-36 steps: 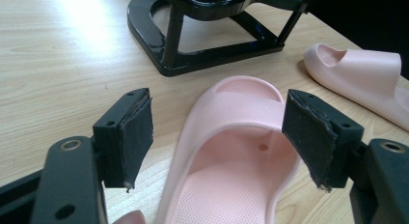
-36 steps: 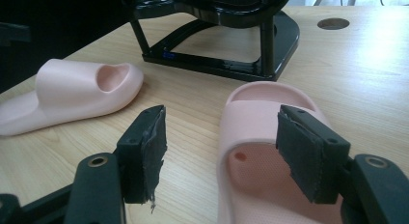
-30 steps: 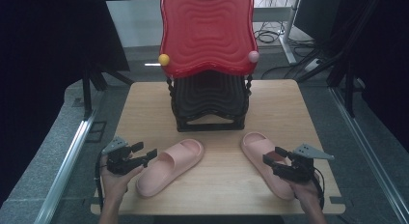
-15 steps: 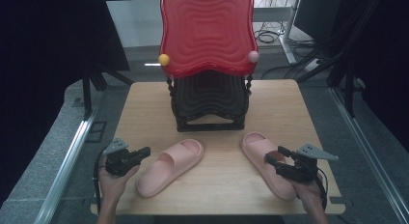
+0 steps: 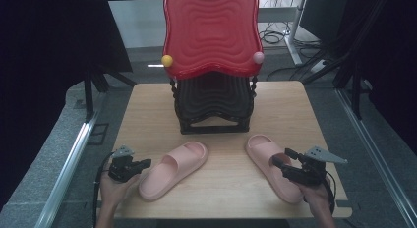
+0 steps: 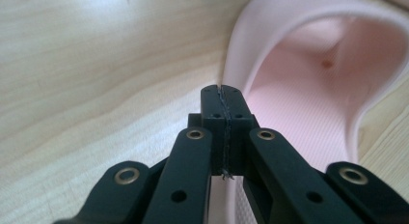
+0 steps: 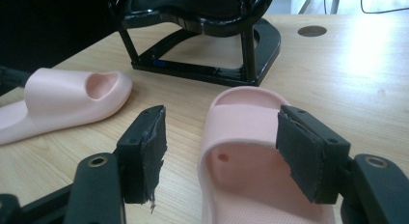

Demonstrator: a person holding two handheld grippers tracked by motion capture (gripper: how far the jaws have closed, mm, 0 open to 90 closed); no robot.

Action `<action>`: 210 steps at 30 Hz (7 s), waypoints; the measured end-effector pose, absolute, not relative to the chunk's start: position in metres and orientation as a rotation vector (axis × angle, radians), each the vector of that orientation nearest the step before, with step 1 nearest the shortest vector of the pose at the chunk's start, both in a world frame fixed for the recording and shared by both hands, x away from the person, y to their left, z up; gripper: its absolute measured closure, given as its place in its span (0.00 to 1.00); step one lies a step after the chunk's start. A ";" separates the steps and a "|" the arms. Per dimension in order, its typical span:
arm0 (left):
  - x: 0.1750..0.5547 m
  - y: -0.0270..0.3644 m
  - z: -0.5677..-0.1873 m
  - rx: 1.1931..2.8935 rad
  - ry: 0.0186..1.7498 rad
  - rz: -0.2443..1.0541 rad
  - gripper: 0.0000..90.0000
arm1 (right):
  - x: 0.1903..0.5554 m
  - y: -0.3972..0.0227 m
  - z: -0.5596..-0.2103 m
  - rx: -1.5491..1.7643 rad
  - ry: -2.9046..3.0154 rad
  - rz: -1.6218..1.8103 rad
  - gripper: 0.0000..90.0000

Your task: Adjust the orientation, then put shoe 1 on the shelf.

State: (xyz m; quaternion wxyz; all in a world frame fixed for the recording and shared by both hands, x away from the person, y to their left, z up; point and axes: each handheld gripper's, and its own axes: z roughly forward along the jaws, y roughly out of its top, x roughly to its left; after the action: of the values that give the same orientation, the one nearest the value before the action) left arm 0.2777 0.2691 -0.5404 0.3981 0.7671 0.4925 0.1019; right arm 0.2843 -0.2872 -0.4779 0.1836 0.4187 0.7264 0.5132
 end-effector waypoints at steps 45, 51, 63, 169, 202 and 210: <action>0.238 0.167 -0.545 2.150 0.918 0.082 0.98 | 0.280 -0.287 -0.470 1.184 2.023 1.475 0.38; 0.238 0.157 -0.543 2.125 0.907 0.108 0.97 | 0.280 -0.286 -0.470 1.184 2.027 1.474 0.38; 0.250 0.193 -0.492 1.896 0.964 0.346 0.59 | 0.274 -0.271 -0.469 1.103 2.061 1.495 0.38; 0.277 0.246 -0.503 1.702 1.171 0.348 0.30 | 0.320 -0.057 -0.529 1.046 2.372 1.274 0.92; 0.277 0.235 -0.507 1.725 1.161 0.317 0.30 | 0.288 -0.160 -0.467 1.093 2.079 1.424 0.92; 0.277 0.233 -0.509 1.734 1.161 0.313 0.29 | 0.283 -0.164 -0.442 1.062 1.975 1.515 0.92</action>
State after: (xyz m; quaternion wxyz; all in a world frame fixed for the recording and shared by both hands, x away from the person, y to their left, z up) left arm 0.2773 0.2325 -0.5088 0.4933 0.7148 0.4787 0.1290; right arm 0.2827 -0.1642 -0.4415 0.2160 0.3831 0.7126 0.5466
